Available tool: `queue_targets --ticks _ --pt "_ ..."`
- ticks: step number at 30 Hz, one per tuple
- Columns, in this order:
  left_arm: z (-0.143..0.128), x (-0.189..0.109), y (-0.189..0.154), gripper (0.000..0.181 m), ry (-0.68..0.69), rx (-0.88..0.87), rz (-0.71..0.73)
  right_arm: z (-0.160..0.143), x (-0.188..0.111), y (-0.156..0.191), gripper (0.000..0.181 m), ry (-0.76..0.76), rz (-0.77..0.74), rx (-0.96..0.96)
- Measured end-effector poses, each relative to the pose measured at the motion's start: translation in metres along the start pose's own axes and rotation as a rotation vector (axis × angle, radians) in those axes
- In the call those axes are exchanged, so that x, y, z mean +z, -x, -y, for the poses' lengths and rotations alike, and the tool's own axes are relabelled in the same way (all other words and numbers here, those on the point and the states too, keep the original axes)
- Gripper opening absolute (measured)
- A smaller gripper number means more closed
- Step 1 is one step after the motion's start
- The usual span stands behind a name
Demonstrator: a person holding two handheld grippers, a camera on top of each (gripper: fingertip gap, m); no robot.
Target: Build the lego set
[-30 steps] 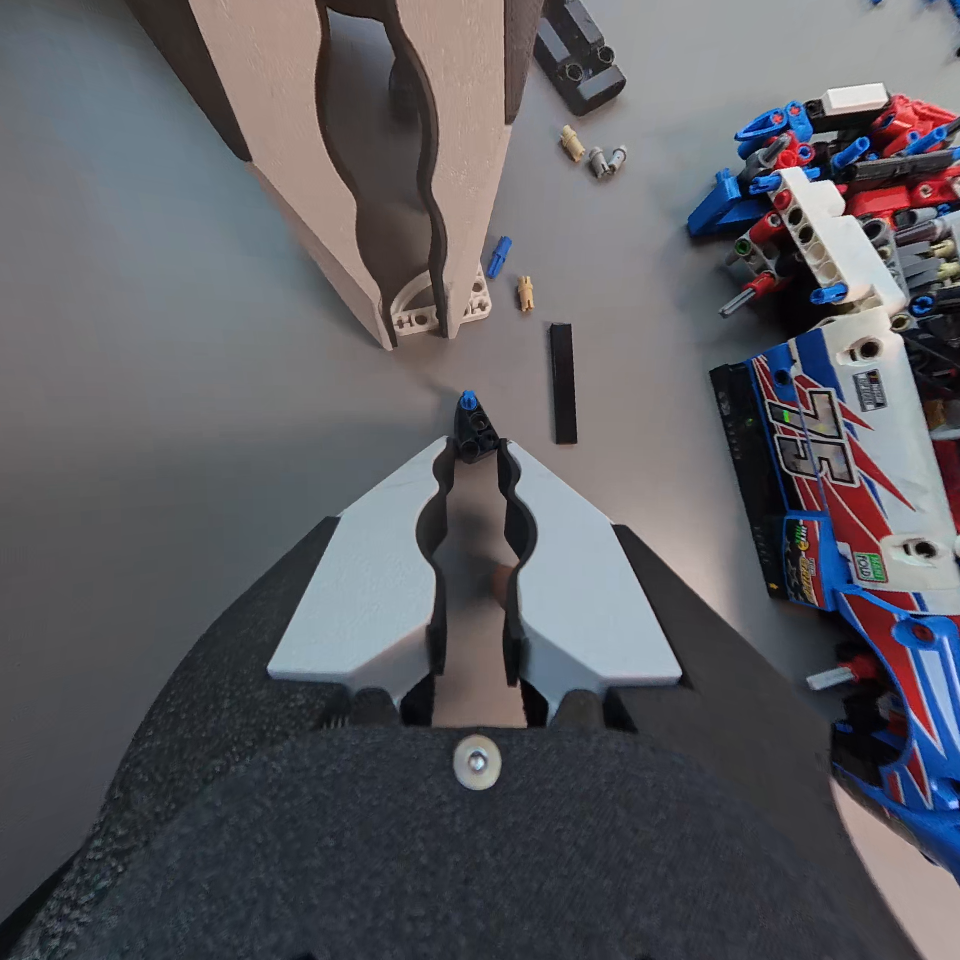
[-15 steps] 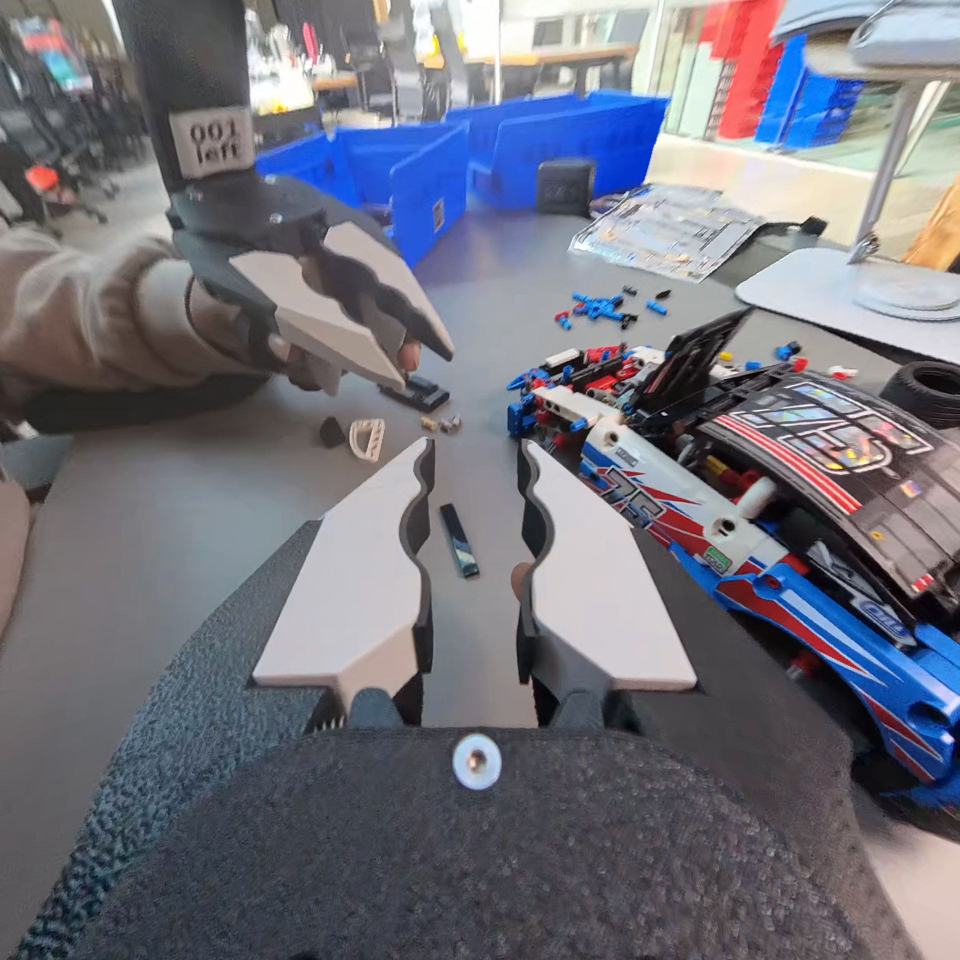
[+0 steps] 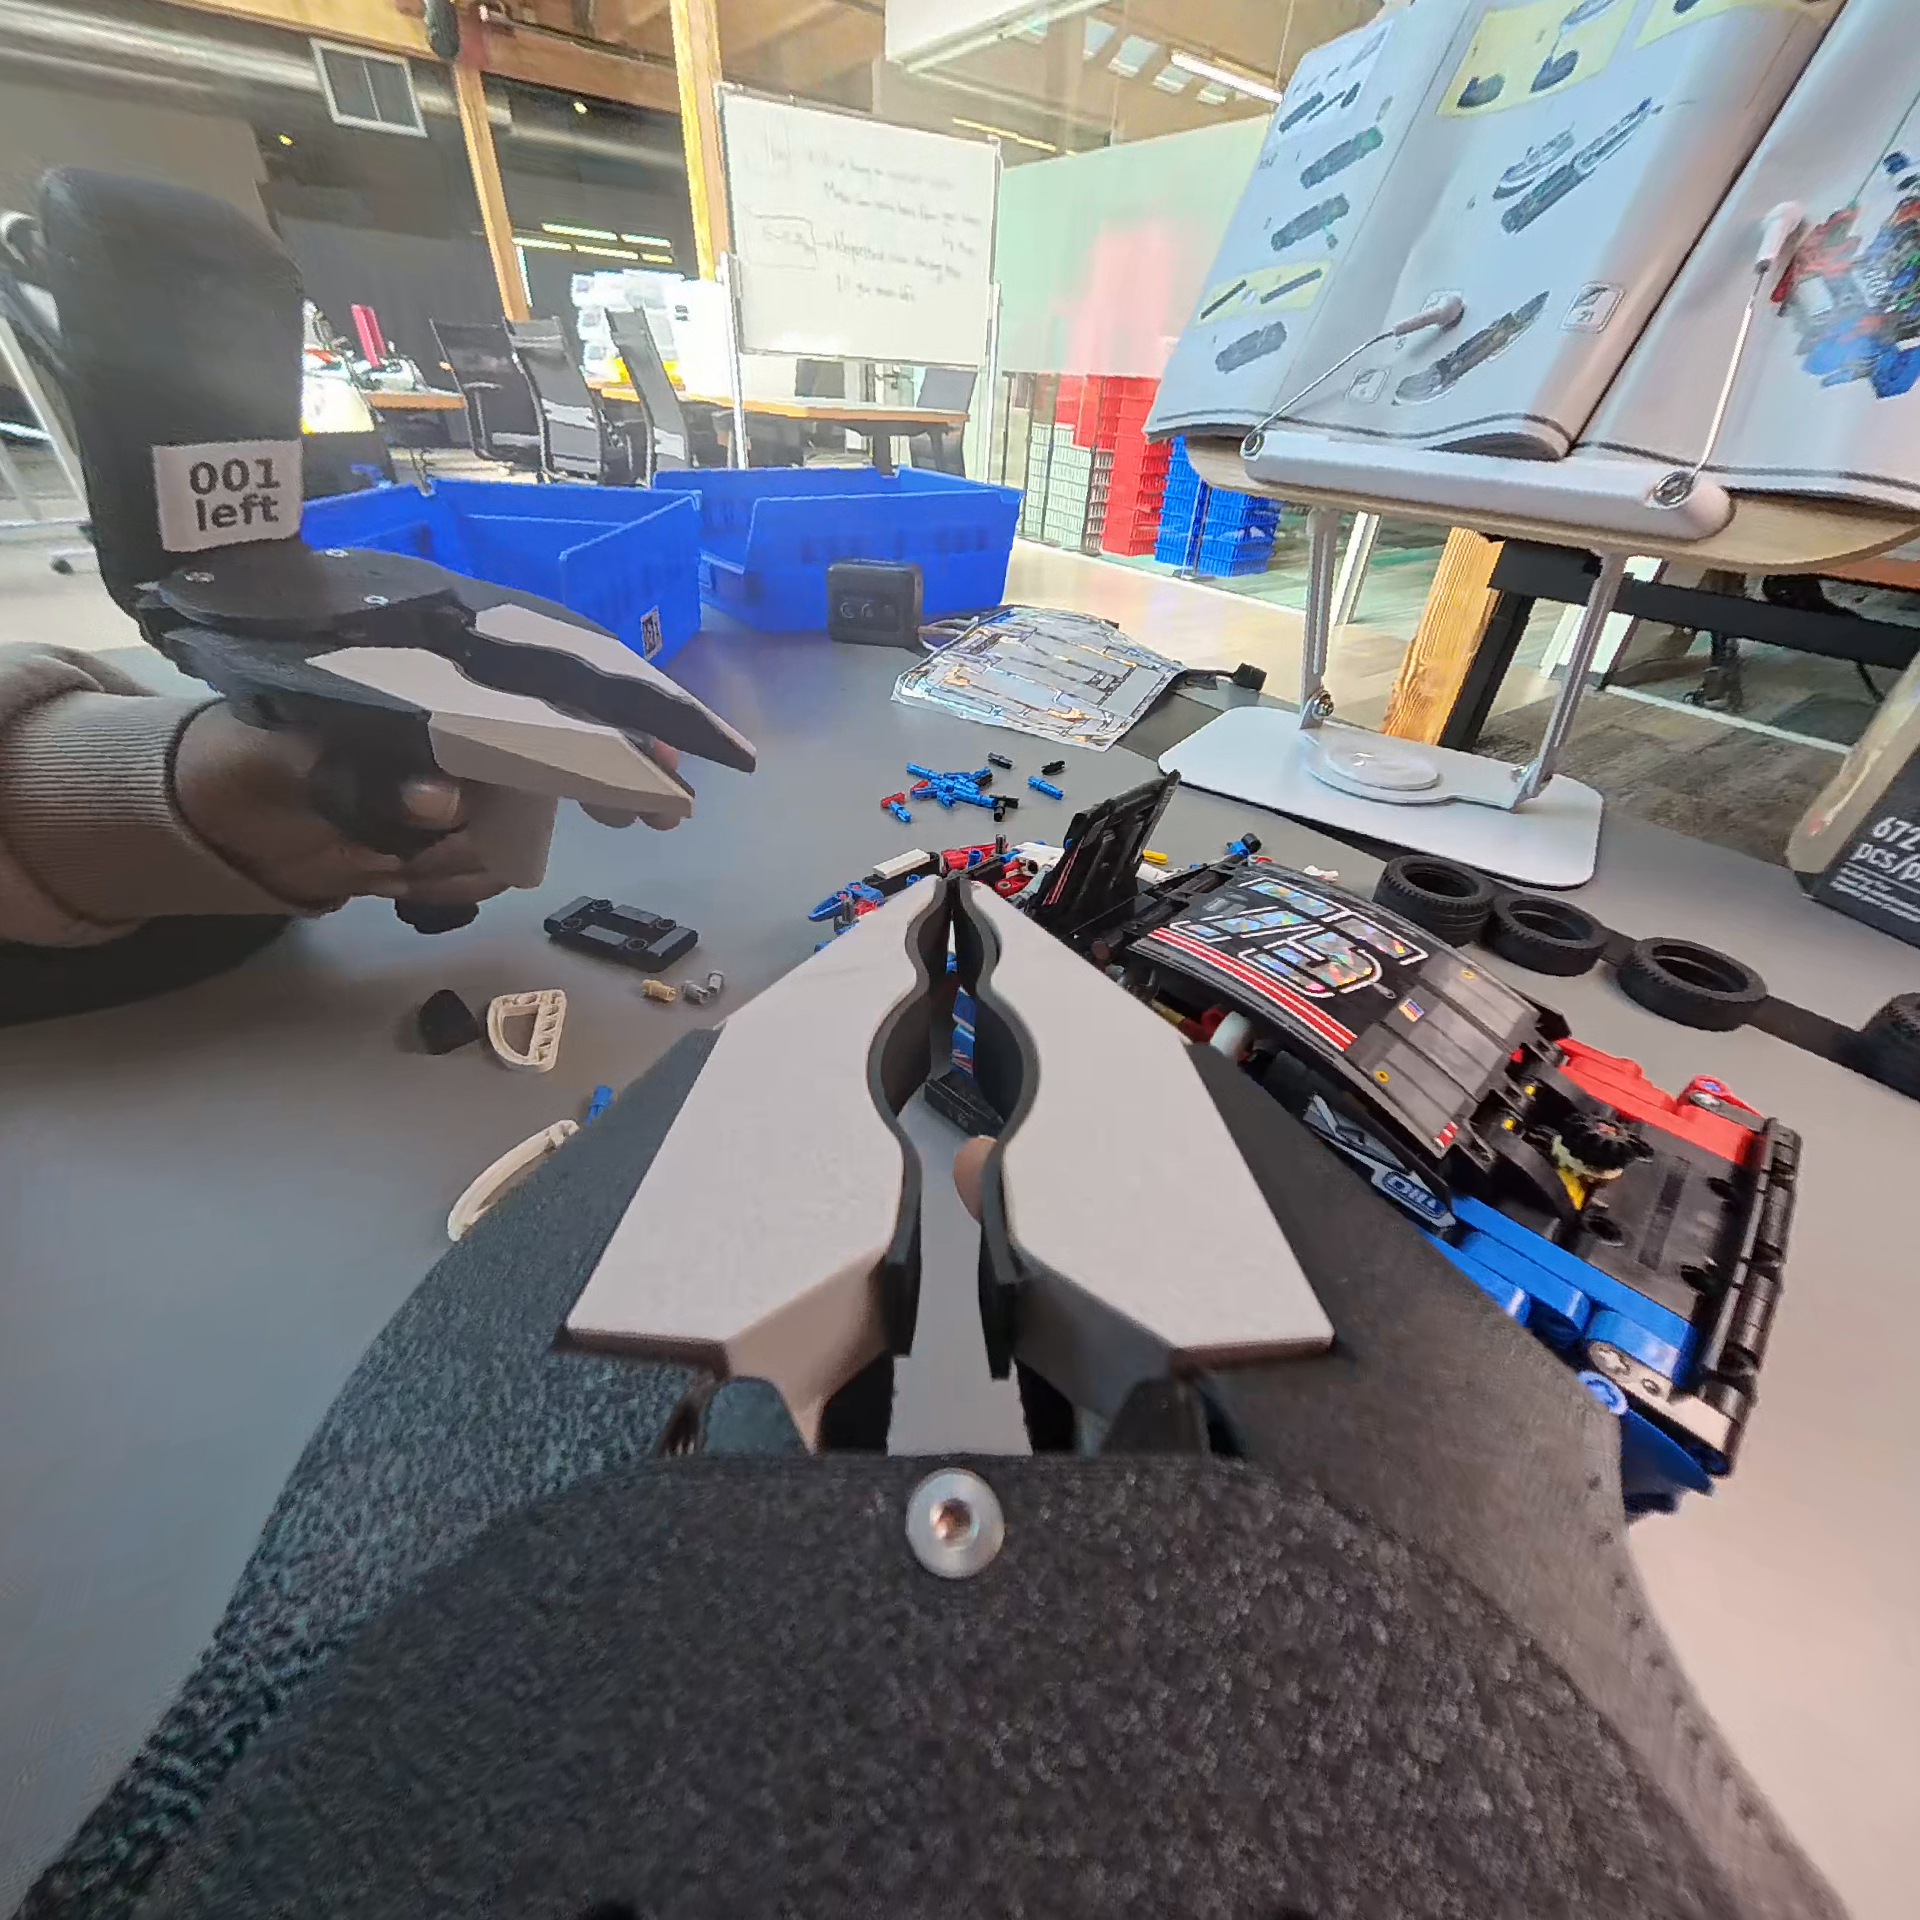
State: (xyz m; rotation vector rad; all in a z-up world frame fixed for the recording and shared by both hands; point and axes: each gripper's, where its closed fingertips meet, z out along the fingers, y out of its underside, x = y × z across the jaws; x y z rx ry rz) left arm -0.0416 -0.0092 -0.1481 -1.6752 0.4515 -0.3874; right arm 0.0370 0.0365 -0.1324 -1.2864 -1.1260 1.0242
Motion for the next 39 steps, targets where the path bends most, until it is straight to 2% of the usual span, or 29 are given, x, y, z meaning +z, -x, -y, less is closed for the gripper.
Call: queue_targets --ticks 4,9,17,23,27,31,35,37,39 --pt "-0.001 0.0 0.002 0.022 0.003 -0.013 0.004 0.011 -0.002 -0.018 0.0 -0.041 -0.073 -0.02" --pt "0.004 -0.002 -0.002 0.022 -0.013 -0.008 -0.008 0.019 -0.002 -0.036 0.0 -0.091 -0.124 0.063" --pt "0.003 -0.002 -0.009 0.02 -0.003 -0.012 -0.038 0.014 -0.001 -0.043 0.0 -0.07 -0.191 -0.023" --pt "0.006 -0.003 -0.01 0.017 -0.012 -0.028 -0.043 0.03 0.002 -0.056 0.0 -0.078 -0.262 -0.084" --pt "0.007 -0.003 -0.012 0.017 -0.017 -0.035 -0.049 0.072 0.013 -0.075 0.0 -0.106 -0.317 -0.178" --pt "0.007 -0.003 -0.012 0.016 -0.019 -0.026 -0.045 0.14 0.033 -0.103 0.0 -0.173 -0.375 -0.253" --pt "0.009 -0.004 -0.011 0.016 -0.024 -0.031 -0.042 0.191 0.082 -0.135 0.009 -0.154 -0.359 -0.217" --pt "0.009 -0.004 -0.01 0.015 -0.024 -0.028 -0.036 0.212 0.105 -0.155 0.012 -0.161 -0.394 -0.248" --pt "0.008 -0.004 -0.008 0.015 -0.021 -0.025 -0.029 0.249 0.115 -0.166 0.013 -0.214 -0.451 -0.335"
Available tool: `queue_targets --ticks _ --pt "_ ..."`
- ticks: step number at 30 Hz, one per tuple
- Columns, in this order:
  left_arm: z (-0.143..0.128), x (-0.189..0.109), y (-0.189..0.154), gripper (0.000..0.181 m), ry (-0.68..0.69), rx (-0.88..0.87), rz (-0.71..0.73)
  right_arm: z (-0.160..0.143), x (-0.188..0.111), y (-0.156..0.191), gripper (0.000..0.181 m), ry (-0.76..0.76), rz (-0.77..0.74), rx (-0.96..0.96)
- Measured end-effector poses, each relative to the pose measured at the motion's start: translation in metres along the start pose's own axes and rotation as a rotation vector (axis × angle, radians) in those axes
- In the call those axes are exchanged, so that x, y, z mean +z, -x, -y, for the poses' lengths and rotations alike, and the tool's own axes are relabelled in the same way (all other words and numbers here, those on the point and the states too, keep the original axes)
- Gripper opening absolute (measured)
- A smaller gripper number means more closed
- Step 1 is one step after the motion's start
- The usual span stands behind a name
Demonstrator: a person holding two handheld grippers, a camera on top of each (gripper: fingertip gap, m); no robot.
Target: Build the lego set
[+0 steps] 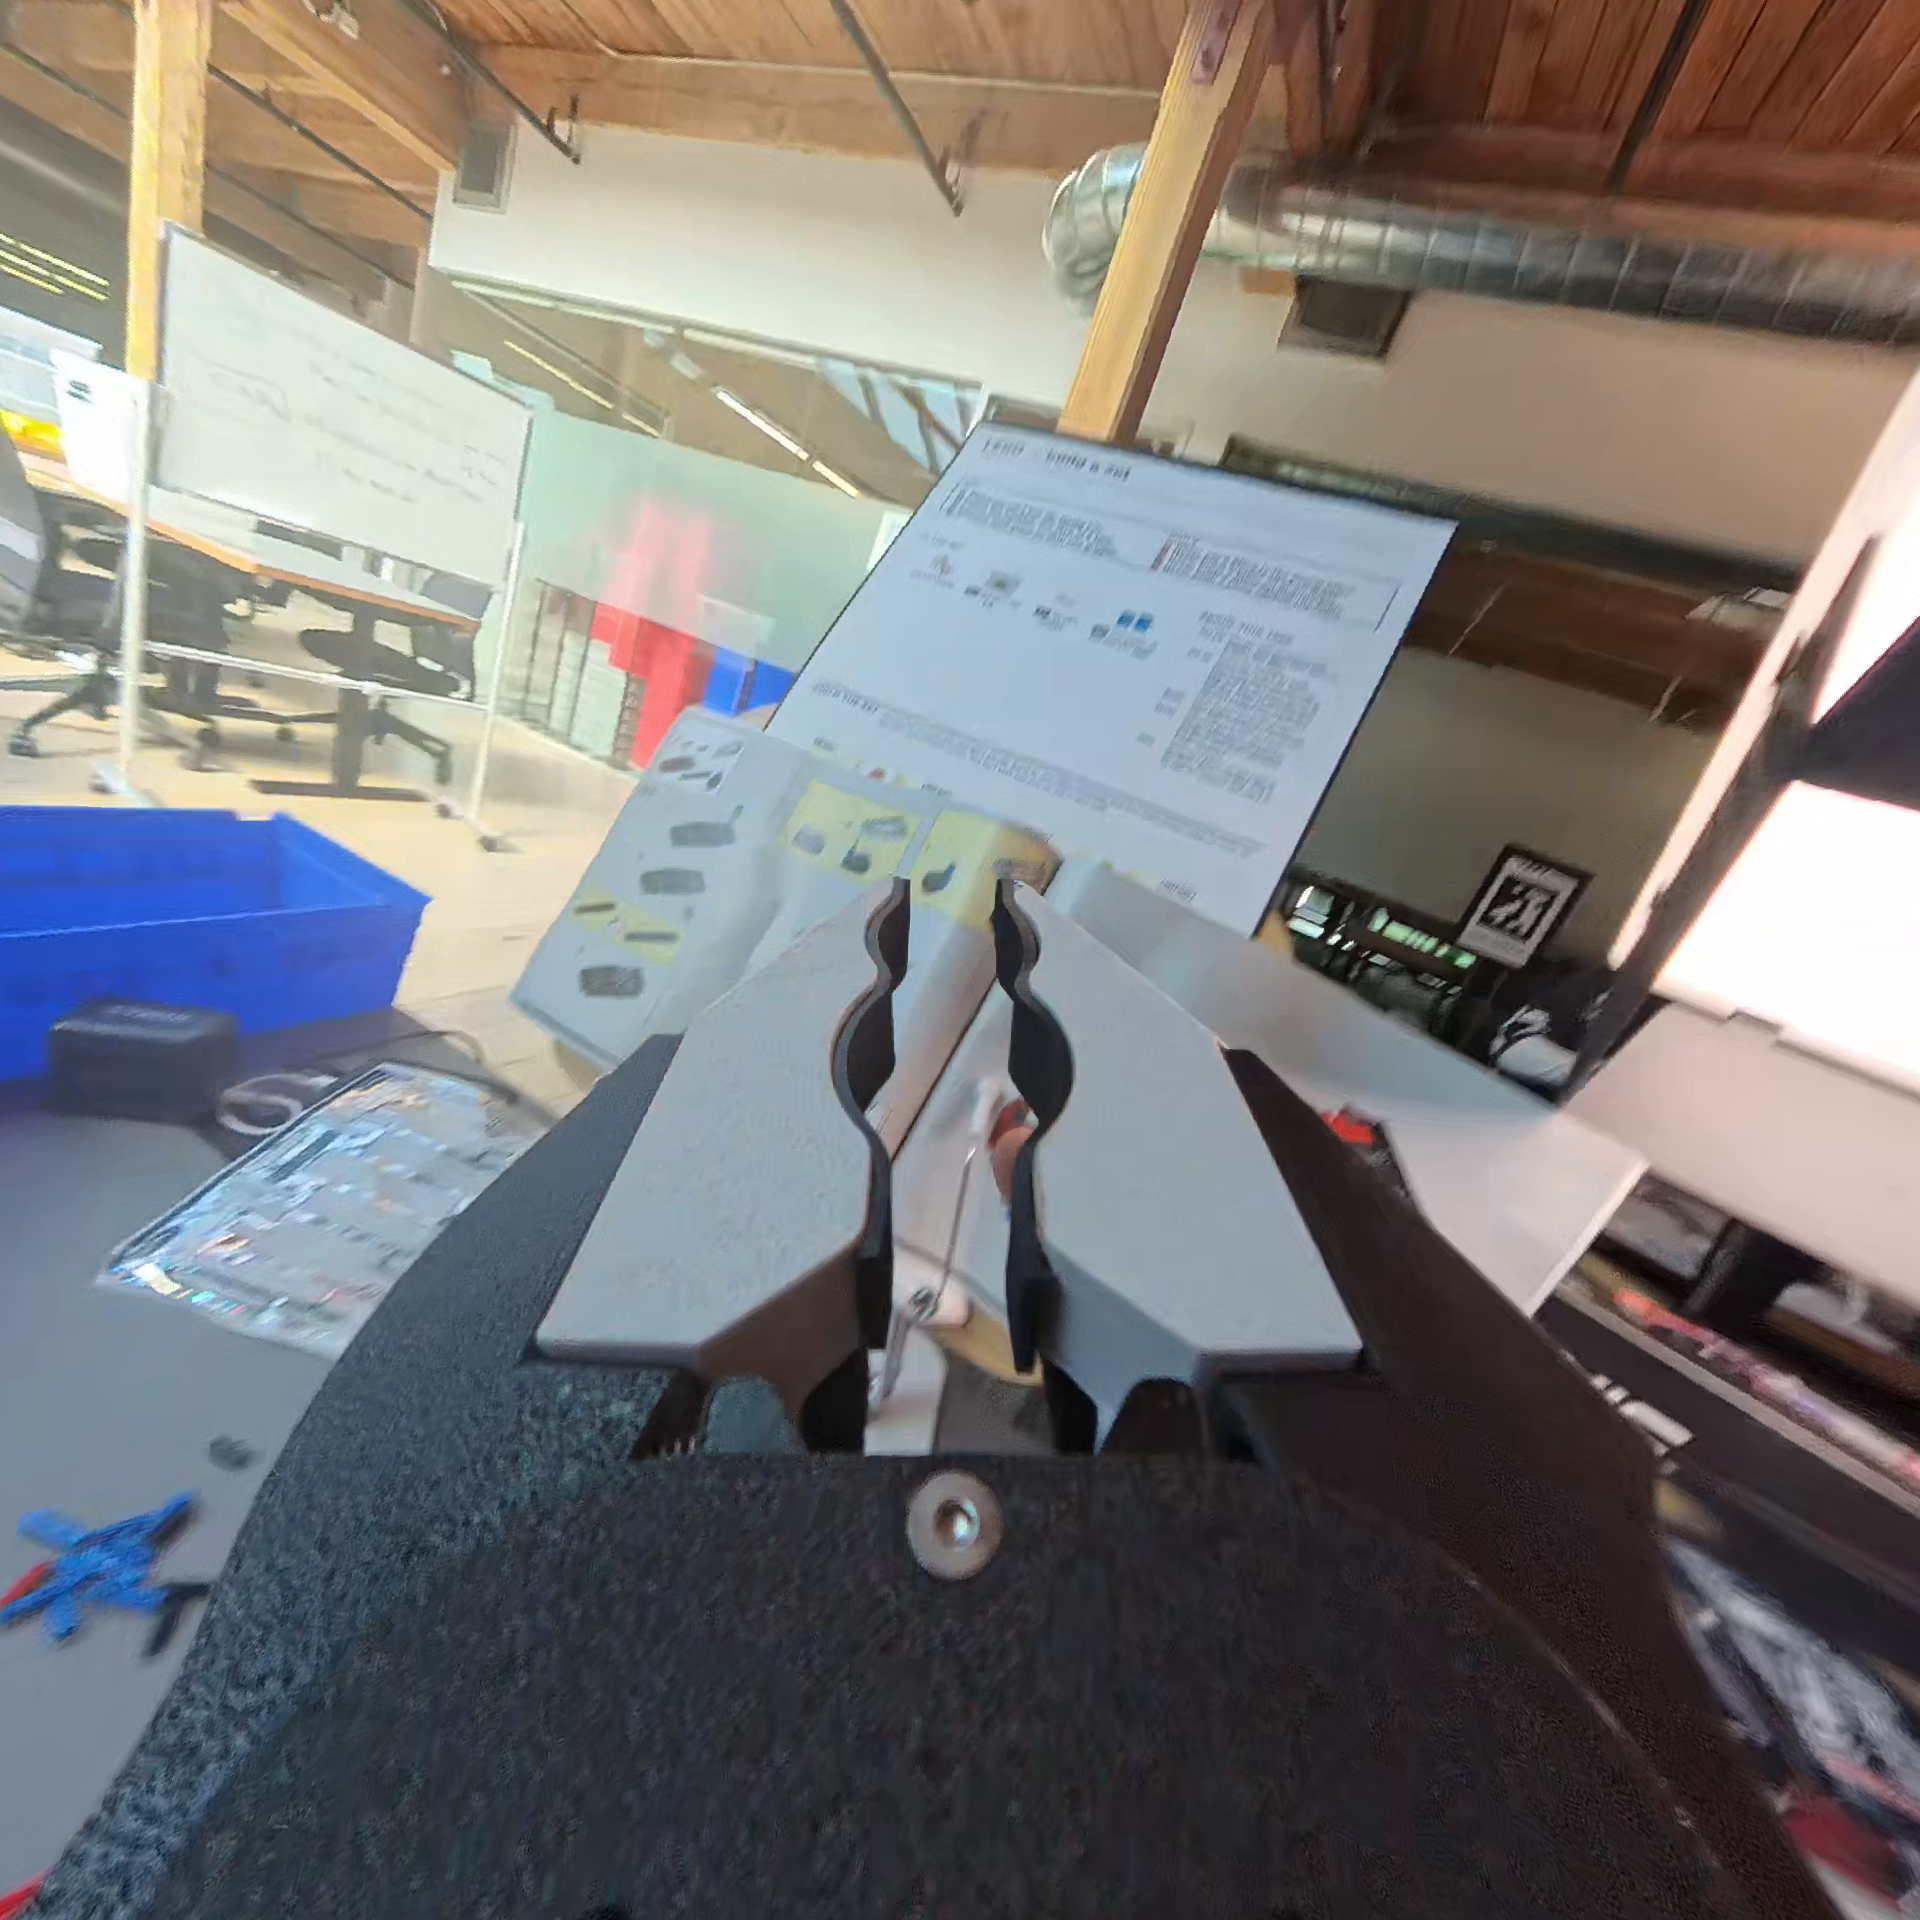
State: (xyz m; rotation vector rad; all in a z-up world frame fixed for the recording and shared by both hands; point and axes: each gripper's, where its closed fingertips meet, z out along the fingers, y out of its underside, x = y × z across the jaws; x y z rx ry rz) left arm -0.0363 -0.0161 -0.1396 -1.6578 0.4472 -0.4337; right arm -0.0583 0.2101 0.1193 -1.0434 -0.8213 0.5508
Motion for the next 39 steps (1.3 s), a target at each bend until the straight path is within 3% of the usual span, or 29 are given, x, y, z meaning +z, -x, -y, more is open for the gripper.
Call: queue_targets --ticks 3,7,9,13,17,21,35,39 --pt "-0.003 0.0 0.003 0.014 0.009 -0.013 0.006 0.066 0.019 -0.041 0.003 -0.08 -0.176 -0.258" --pt "-0.008 0.003 0.004 0.014 0.024 -0.043 -0.003 0.118 0.039 -0.127 0.013 0.153 -0.308 -0.46" --pt "-0.009 0.004 0.003 0.014 0.028 -0.049 -0.014 0.13 0.041 -0.173 0.014 0.267 -0.359 -0.499" --pt "-0.012 0.006 0.0 0.014 0.039 -0.053 -0.027 0.109 0.037 -0.231 0.021 0.493 -0.371 -0.438" --pt "-0.015 0.007 0.001 0.014 0.051 -0.055 -0.017 0.095 0.033 -0.239 0.0 0.576 -0.321 -0.401" --pt "-0.016 0.007 0.004 0.014 0.052 -0.064 -0.005 0.085 0.027 -0.228 0.0 0.604 -0.288 -0.407" --pt "-0.021 0.008 0.006 0.015 0.067 -0.06 0.005 0.003 -0.011 -0.182 0.0 0.717 -0.152 -0.478" --pt "-0.023 0.008 0.01 0.014 0.075 -0.057 0.023 0.006 -0.013 -0.179 0.0 0.672 -0.163 -0.49"
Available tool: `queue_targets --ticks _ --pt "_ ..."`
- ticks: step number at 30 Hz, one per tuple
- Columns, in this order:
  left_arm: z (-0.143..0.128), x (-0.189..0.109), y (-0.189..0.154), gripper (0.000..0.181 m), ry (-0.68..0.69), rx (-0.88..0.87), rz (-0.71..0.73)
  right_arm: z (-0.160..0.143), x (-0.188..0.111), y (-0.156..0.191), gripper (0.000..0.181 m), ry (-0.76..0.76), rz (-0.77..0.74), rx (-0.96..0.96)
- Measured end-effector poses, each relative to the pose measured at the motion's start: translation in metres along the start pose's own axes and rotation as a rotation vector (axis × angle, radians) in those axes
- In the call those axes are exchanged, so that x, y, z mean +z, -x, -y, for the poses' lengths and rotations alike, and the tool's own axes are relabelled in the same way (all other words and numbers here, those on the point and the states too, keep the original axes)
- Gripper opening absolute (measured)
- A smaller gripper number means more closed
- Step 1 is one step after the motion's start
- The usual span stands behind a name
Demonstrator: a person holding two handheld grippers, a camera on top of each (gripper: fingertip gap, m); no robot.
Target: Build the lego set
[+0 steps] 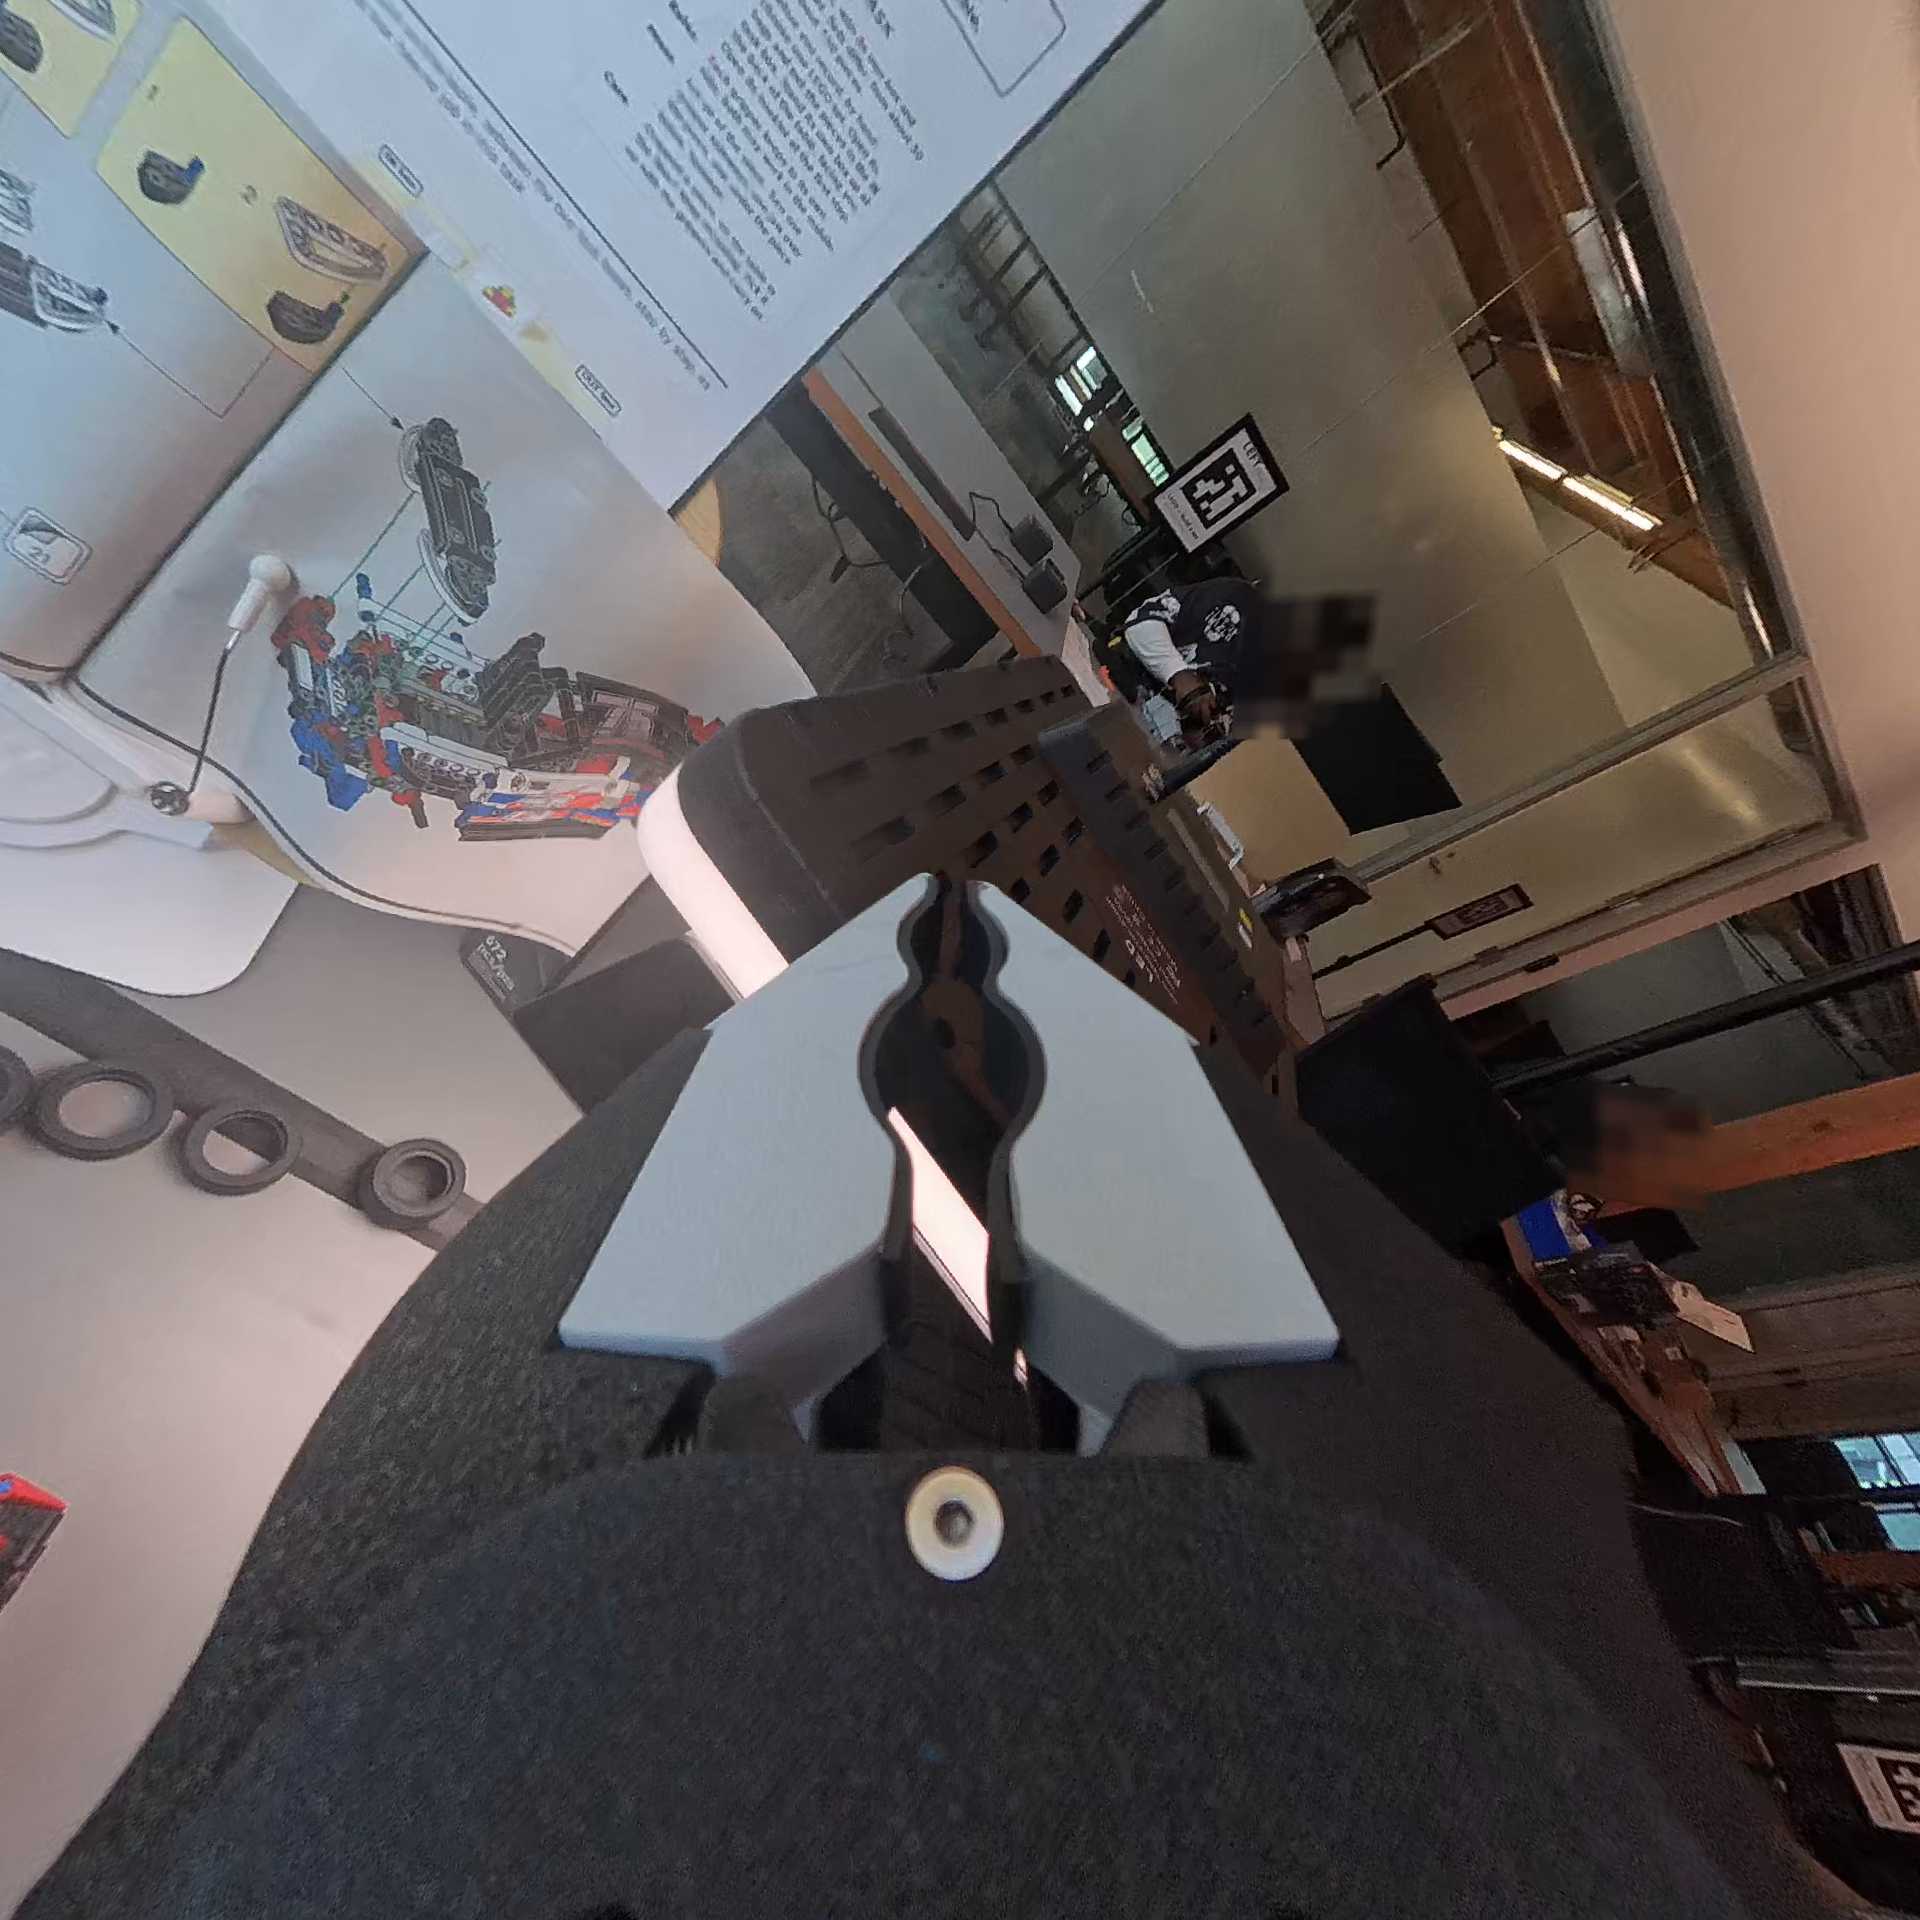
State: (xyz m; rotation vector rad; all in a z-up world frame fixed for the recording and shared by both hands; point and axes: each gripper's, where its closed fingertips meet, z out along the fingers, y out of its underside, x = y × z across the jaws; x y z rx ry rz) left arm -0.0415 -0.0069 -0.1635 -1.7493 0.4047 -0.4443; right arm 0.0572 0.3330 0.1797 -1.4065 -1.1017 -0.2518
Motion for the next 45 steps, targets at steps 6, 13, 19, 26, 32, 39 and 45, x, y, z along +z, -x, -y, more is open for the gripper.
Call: queue_targets --ticks 6,13,19,26,32,39,45 --pt "0.016 -0.005 0.029 0.022 -0.051 -0.08 0.052 0.054 -0.071 0.051 0.014 -0.405 0.009 0.075" --pt "0.021 -0.005 0.062 0.02 -0.092 -0.124 0.13 0.009 0.003 0.229 0.0 -0.304 0.305 0.25" --pt "0.009 -0.012 0.061 0.018 -0.063 -0.08 0.164 -0.049 0.137 0.24 0.0 -0.124 0.188 0.395" --pt "0.008 -0.01 0.06 0.017 -0.062 -0.092 0.147 -0.056 0.165 0.236 0.0 -0.123 0.196 0.429" --pt "0.006 -0.004 0.047 0.017 -0.036 -0.036 0.112 -0.058 0.17 0.233 0.0 -0.126 0.188 0.424" --pt "0.005 -0.004 0.046 0.017 -0.036 -0.04 0.105 -0.053 0.141 0.229 0.0 -0.219 0.223 0.466" --pt "0.005 -0.004 0.044 0.017 -0.033 -0.039 0.097 -0.03 0.066 0.196 0.003 -0.419 0.199 0.52"
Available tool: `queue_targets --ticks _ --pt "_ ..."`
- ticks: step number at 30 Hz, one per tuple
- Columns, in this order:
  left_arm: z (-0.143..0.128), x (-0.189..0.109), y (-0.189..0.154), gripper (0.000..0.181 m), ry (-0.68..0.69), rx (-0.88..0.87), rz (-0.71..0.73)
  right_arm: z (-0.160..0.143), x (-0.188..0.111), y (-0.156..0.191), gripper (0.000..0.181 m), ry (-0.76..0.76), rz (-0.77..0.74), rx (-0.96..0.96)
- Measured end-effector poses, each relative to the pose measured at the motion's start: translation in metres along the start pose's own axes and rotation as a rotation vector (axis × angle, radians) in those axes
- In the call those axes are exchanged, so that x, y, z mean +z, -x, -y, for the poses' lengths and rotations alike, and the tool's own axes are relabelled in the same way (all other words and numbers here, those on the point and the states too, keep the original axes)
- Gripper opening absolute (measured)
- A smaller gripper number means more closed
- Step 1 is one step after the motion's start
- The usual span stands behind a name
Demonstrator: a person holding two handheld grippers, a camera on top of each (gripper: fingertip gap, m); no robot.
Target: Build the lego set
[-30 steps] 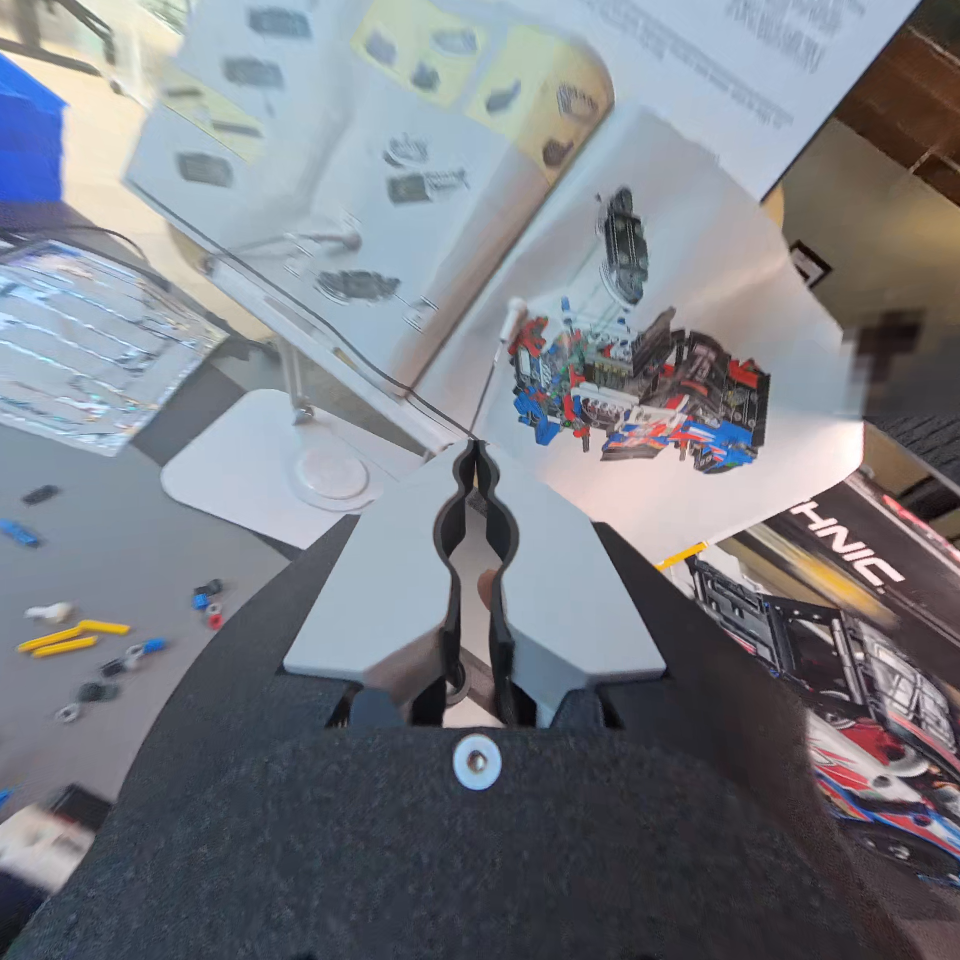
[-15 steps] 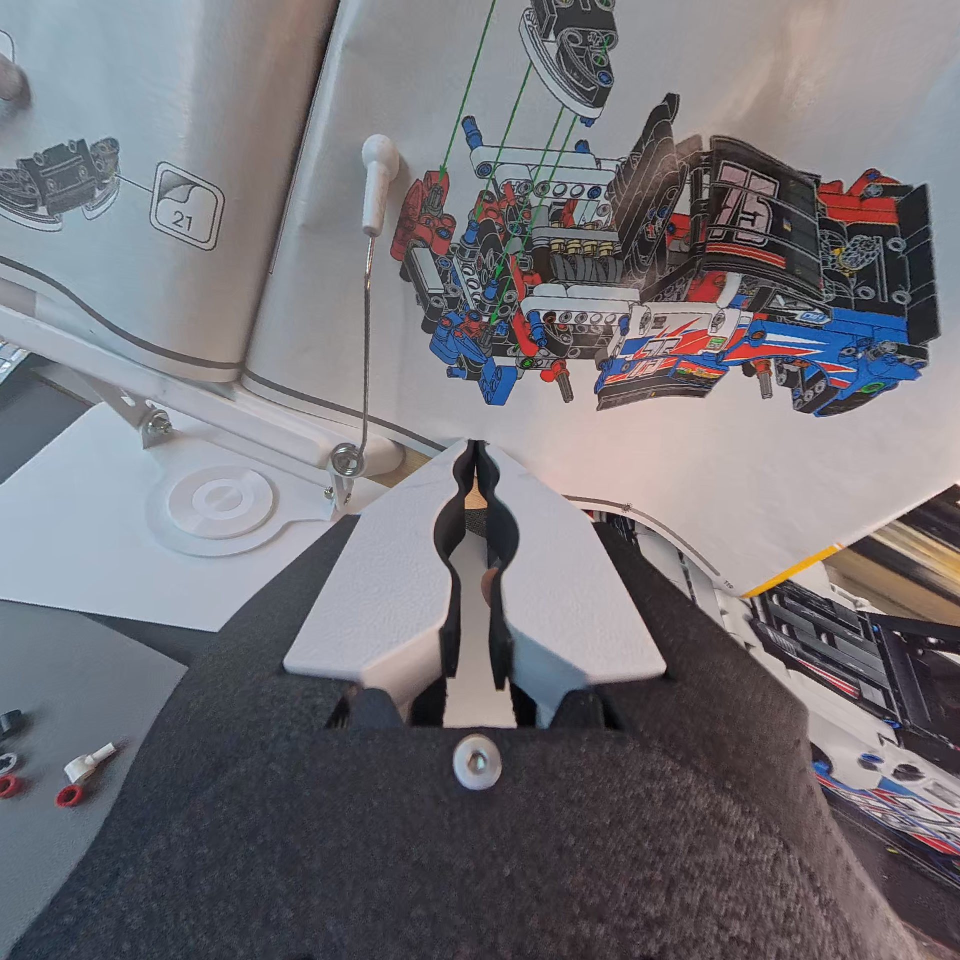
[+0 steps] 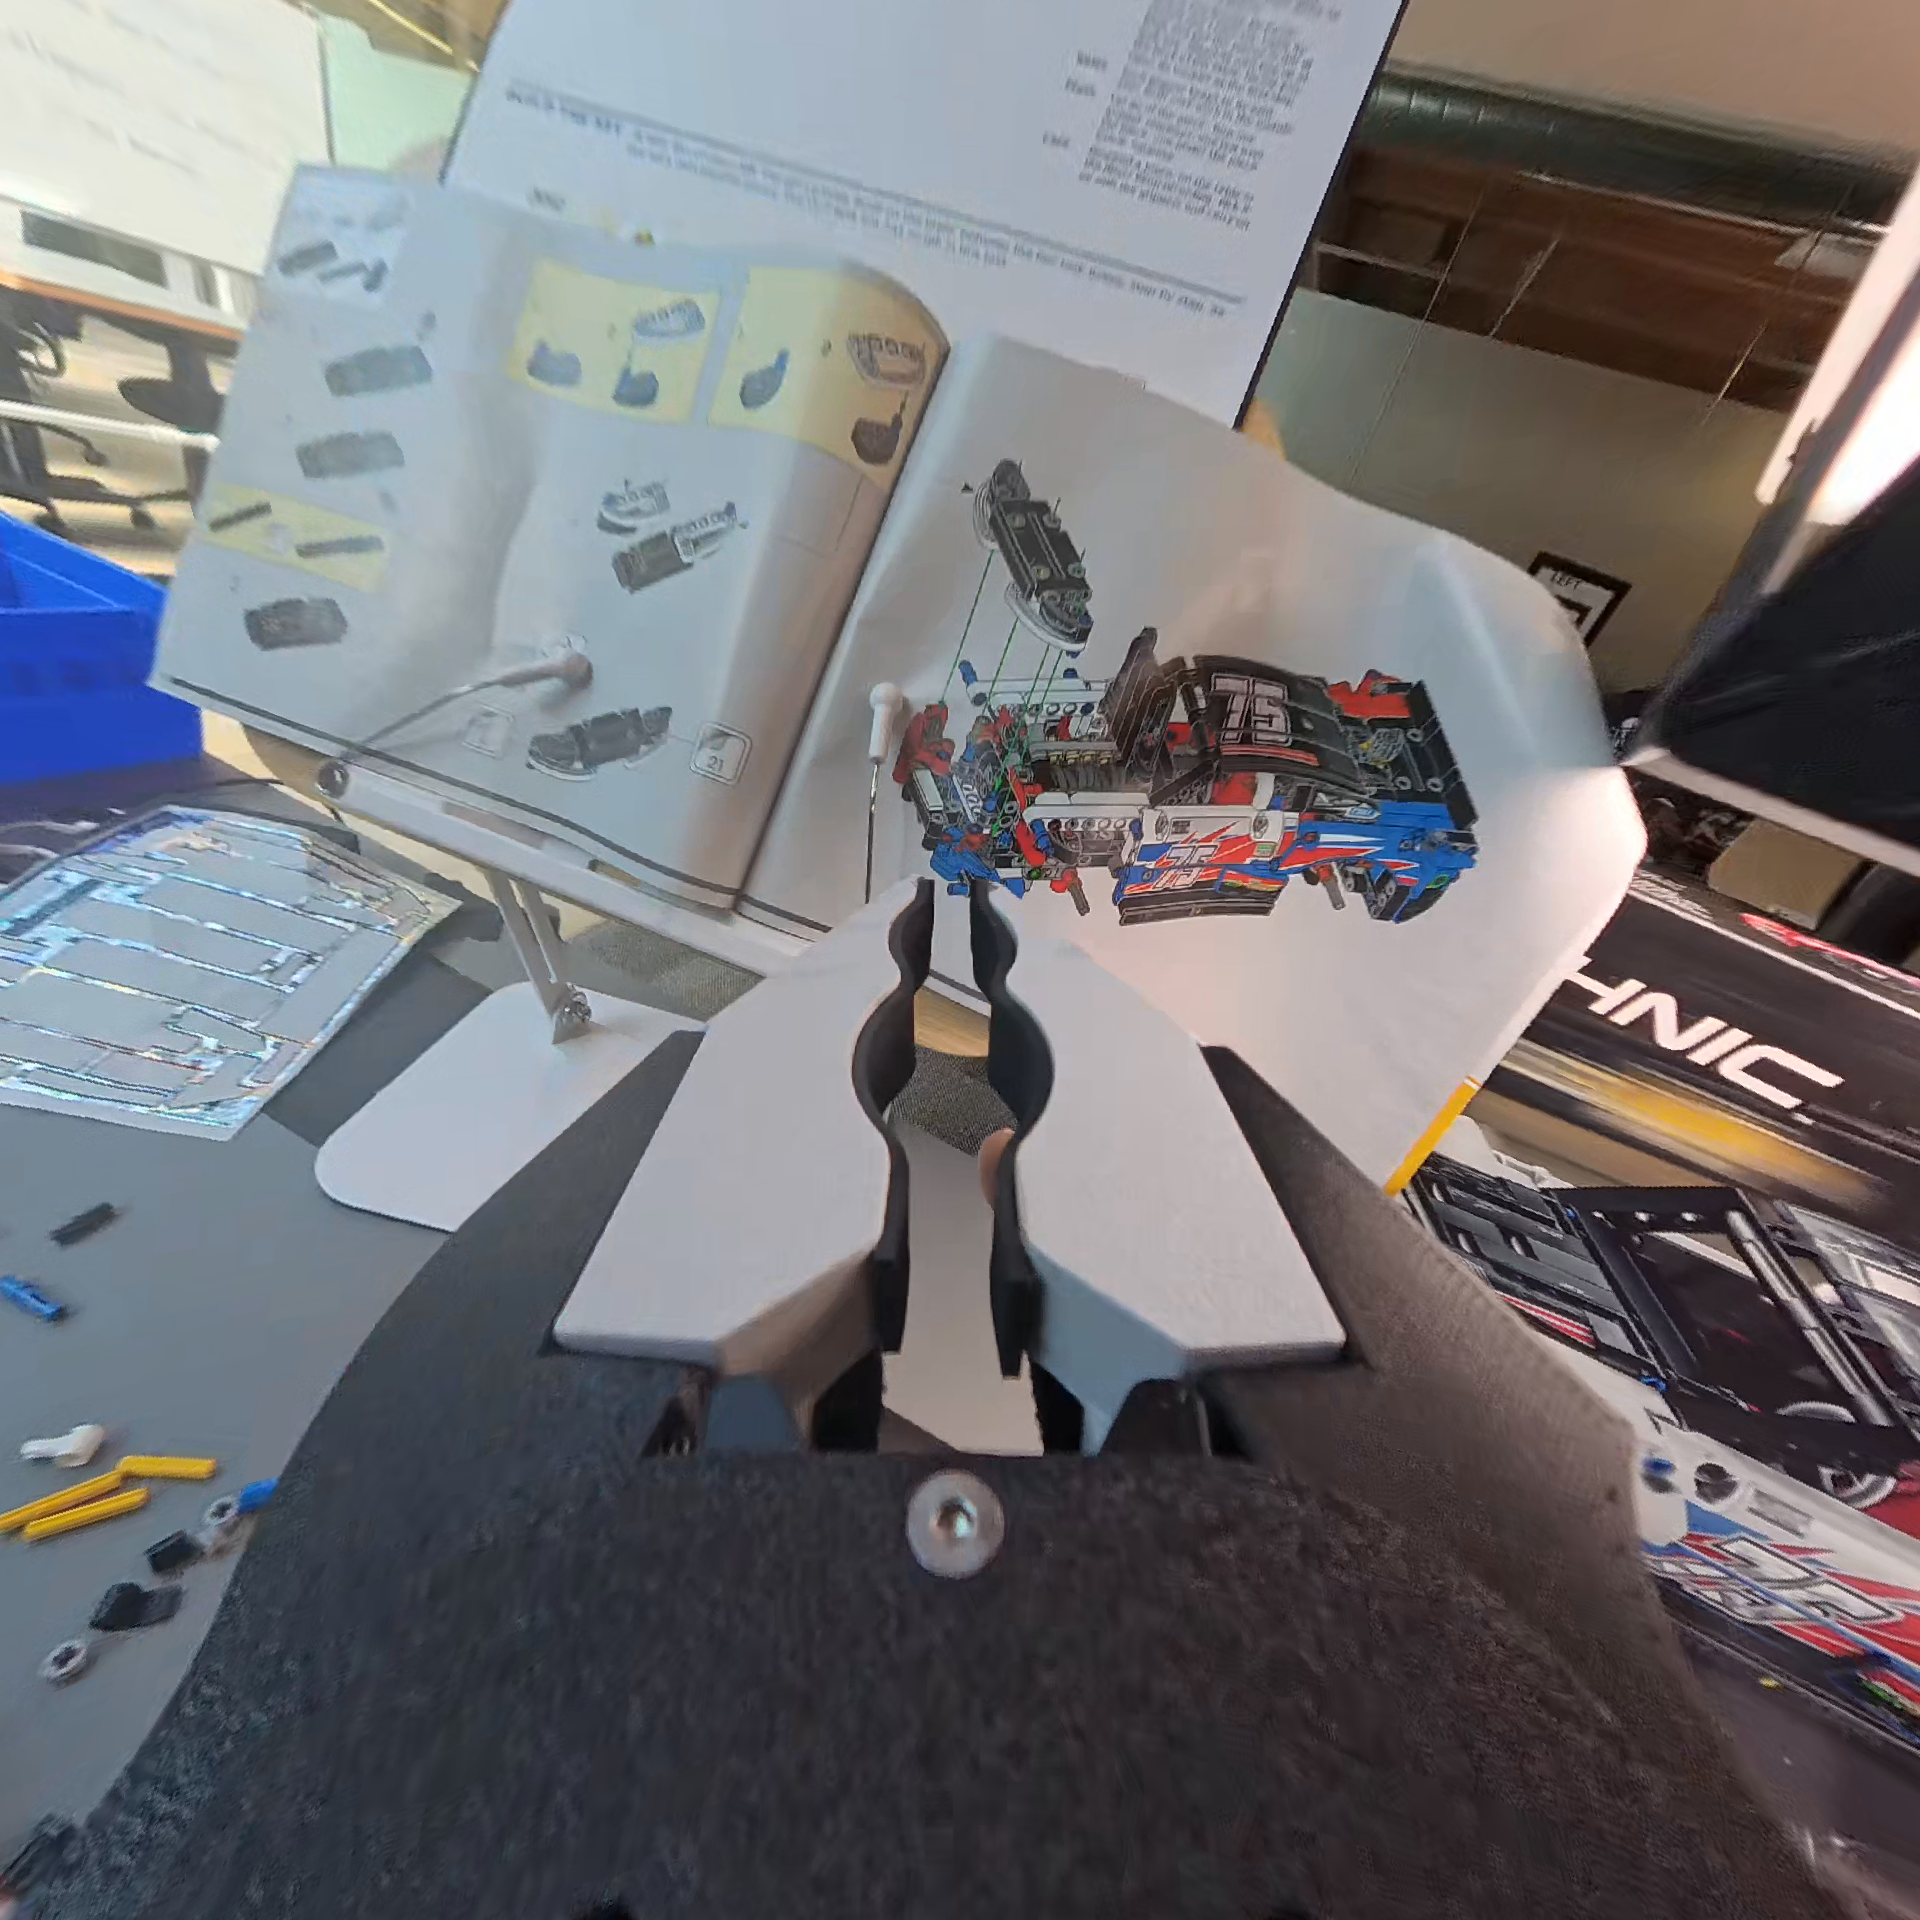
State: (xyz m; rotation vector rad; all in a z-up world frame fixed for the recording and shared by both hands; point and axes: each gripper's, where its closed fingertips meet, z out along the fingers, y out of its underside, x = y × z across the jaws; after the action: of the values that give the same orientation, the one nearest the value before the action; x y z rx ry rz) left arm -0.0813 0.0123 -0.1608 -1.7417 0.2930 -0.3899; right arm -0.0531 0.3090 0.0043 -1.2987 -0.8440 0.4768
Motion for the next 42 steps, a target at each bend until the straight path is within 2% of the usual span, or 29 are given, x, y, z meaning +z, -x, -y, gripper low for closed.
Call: queue_targets --ticks 3,5,8,12,14,22,24,26,29,31,34,39,42 --pt "0.0 0.0 -0.001 0.018 0.001 -0.01 -0.007 0.017 -0.038 -0.016 0.009 -0.047 -0.044 0.079" --pt "0.0 0.001 -0.003 0.018 0.002 -0.013 -0.015 0.014 -0.055 -0.031 0.02 -0.028 -0.054 0.165" --pt "-0.001 0.002 -0.007 0.018 0.006 -0.005 -0.028 0.007 -0.067 -0.064 0.046 -0.006 -0.1 0.228" --pt "-0.003 0.003 -0.009 0.018 0.018 0.018 -0.027 0.018 -0.071 -0.097 0.065 -0.023 -0.102 0.243" --pt "-0.003 0.002 -0.008 0.017 0.018 0.025 -0.019 0.026 -0.075 -0.105 0.061 -0.037 -0.103 0.227" --pt "-0.002 0.0 -0.006 0.017 0.014 0.021 -0.009 0.024 -0.089 -0.099 0.053 0.015 -0.09 0.188" --pt "-0.003 0.0 -0.008 0.017 0.017 0.03 -0.013 0.021 -0.095 -0.094 0.038 0.08 -0.075 0.153" --pt "-0.003 0.0 -0.009 0.017 0.019 0.041 -0.013 0.029 -0.106 -0.087 0.036 0.118 -0.071 0.071" --pt "-0.002 0.0 -0.009 0.017 0.016 0.048 -0.012 0.068 -0.13 -0.084 0.03 0.102 -0.154 -0.193" --pt "-0.002 0.0 -0.01 0.017 0.018 0.044 -0.015 0.098 -0.14 -0.095 0.031 0.106 -0.231 -0.368" --pt "-0.004 0.001 -0.011 0.017 0.025 0.044 -0.022 0.127 -0.138 -0.125 0.046 0.181 -0.298 -0.56" --pt "-0.003 0.0 -0.013 0.017 0.026 0.06 -0.023 0.133 -0.121 -0.164 0.055 0.385 -0.289 -0.882" --pt "-0.003 0.0 -0.013 0.017 0.025 0.059 -0.023 0.131 -0.113 -0.162 0.053 0.454 -0.204 -0.963"
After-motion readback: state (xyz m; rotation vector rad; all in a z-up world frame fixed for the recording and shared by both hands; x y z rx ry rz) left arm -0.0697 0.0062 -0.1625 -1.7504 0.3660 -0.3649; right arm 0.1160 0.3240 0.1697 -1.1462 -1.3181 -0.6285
